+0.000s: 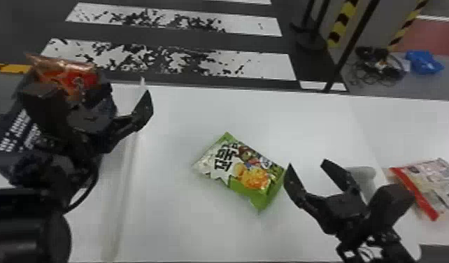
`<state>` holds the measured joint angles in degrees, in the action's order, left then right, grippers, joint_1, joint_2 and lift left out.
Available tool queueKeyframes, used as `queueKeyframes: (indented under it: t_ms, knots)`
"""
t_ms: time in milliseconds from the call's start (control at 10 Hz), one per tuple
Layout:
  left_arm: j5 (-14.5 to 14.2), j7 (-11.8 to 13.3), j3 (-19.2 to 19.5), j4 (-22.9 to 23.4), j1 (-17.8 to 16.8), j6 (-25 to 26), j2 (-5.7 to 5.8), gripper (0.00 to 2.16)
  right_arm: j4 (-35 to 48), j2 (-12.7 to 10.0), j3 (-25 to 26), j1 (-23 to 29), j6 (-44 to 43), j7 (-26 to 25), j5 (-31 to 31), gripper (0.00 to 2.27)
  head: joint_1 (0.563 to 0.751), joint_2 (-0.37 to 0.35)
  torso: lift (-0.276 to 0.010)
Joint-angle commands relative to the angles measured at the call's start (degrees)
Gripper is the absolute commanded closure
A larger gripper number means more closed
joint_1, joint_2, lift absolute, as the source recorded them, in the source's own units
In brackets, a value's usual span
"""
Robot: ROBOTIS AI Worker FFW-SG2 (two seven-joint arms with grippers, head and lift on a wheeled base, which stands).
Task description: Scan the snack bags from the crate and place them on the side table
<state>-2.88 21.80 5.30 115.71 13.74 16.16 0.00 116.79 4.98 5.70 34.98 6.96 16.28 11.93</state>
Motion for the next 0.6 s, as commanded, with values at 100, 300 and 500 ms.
queueKeyframes:
  t_ms: [100, 300, 500]
  knots:
    - [-2.5, -1.3, 6.0, 1.2, 4.7, -5.8, -0.15, 0.09, 3.2, 0.2, 4.8, -4.4, 22.4, 5.2, 6.7, 0.07, 0.695, -0.023, -0.094]
    - [-4.2, -0.9, 8.1, 1.8, 6.8, -5.8, -0.15, 0.09, 3.5, 0.1, 7.2, -7.2, 33.1, 8.6, 10.7, 0.07, 0.695, 0.044, -0.094]
    - [-5.7, -0.3, 9.4, 2.0, 8.1, -5.8, -0.15, 0.09, 3.5, 0.1, 7.8, -8.1, 39.9, 10.7, 14.2, 0.07, 0.695, 0.084, -0.094]
